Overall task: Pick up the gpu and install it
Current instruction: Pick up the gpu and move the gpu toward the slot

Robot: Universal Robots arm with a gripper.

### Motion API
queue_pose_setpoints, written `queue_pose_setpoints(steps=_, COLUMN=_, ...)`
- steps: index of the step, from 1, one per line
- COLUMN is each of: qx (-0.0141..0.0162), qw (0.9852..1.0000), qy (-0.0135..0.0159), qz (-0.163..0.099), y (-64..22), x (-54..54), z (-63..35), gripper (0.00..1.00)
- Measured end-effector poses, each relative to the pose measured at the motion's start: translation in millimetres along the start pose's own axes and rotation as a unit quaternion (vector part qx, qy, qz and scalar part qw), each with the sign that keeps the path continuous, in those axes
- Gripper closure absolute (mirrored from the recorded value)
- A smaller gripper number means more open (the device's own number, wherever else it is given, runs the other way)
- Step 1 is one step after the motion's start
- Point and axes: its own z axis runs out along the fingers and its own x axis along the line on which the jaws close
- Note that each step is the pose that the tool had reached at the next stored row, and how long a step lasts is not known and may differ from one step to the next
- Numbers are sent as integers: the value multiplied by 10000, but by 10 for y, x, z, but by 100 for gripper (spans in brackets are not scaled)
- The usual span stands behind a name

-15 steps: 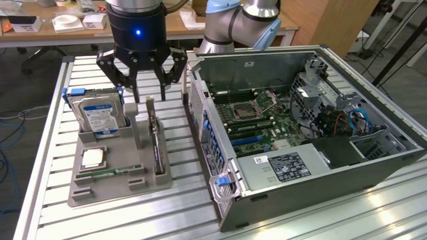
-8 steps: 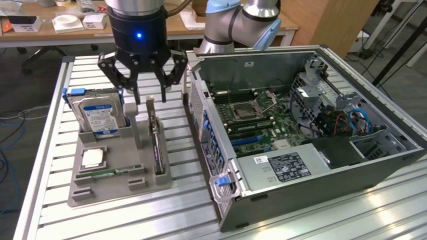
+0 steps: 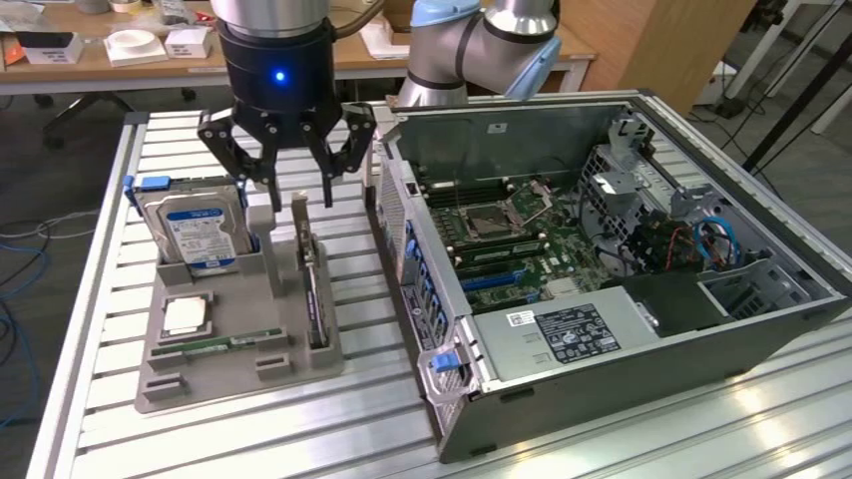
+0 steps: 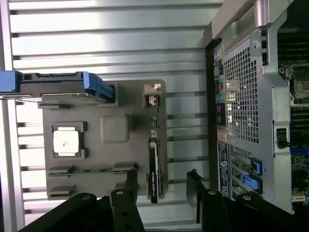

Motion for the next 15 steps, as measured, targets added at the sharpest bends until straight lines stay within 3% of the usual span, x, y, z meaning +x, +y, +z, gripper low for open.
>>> queue_pose_setpoints(steps=15, qx=-1, qw=10000, qy=-1, qz=0, y=-1, x=-1, z=20, gripper=47)
